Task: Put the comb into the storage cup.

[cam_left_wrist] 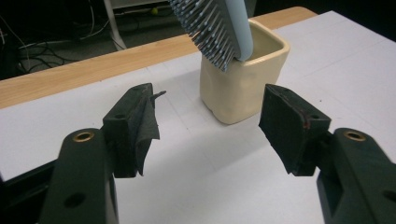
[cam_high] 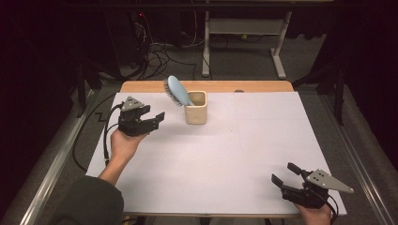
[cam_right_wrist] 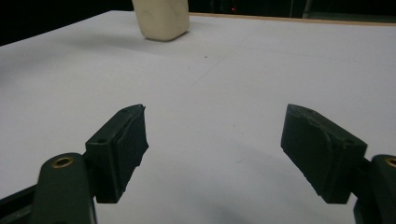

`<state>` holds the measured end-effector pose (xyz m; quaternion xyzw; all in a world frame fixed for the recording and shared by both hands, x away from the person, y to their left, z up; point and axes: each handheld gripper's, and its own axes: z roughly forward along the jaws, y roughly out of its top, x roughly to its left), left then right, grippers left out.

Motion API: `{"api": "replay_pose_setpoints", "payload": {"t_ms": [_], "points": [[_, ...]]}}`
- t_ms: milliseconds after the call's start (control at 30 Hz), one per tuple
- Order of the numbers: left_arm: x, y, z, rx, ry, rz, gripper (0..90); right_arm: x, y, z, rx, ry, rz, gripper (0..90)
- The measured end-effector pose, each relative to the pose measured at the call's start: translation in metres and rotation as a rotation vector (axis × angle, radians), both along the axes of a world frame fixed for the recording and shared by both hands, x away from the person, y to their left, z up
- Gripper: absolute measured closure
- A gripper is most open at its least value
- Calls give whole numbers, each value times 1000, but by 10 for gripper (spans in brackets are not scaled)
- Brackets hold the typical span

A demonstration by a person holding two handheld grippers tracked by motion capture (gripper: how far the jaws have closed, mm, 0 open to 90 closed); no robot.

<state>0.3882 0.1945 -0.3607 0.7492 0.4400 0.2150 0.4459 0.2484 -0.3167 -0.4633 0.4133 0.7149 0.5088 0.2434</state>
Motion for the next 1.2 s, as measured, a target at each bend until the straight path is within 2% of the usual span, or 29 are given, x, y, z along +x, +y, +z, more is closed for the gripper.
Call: {"api": "replay_pose_setpoints", "payload": {"t_ms": [500, 1200], "points": [[-8, 0, 1, 0, -3, -23, 367, 0, 0, 0, 0, -4, 1, 235], [-14, 15, -5, -29, -3, 5, 371, 0, 0, 0, 1, -2, -1, 236]]}}
